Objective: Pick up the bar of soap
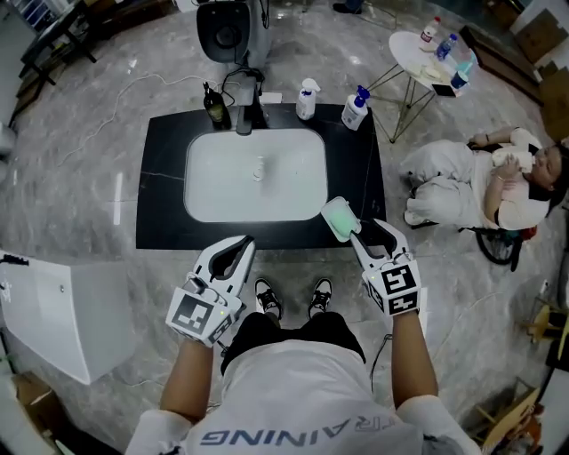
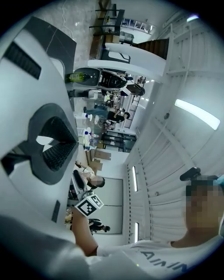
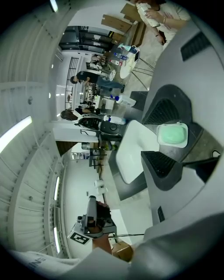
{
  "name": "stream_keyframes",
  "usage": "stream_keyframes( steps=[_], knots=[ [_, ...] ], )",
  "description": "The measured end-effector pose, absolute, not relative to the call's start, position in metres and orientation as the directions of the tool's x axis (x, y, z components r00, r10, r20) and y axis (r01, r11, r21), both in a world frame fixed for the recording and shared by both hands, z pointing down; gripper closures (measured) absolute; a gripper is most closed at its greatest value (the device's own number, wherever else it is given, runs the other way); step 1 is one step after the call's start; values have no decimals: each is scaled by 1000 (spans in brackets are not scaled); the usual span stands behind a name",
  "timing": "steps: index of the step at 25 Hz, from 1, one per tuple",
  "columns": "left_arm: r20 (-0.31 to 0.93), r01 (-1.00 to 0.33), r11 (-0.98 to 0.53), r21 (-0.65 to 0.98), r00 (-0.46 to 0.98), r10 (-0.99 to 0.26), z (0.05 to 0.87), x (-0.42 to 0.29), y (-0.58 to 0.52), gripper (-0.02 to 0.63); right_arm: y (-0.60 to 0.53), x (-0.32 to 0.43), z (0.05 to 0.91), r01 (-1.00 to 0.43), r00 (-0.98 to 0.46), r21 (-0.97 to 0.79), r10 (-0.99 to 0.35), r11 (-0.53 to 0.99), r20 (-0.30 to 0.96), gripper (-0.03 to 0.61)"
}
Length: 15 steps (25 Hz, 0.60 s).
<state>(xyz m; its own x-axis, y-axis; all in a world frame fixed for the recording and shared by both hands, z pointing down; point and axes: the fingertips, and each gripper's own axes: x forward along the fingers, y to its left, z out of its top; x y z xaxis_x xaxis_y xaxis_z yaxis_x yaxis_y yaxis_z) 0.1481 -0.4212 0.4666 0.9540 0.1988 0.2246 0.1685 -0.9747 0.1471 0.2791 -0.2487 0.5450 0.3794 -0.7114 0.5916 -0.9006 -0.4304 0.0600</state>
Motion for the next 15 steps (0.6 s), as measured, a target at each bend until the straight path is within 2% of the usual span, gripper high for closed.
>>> stream_keyframes(
  steps=[7, 15],
  knots=[
    [286, 108, -979, 173, 945, 155, 493, 143, -420, 603, -249, 288, 630, -937, 257, 61, -563, -343, 786, 347],
    [343, 38, -979, 202, 933, 107, 524, 139, -434, 603, -257, 300, 698, -956, 133, -4, -446, -292, 885, 342]
  ],
)
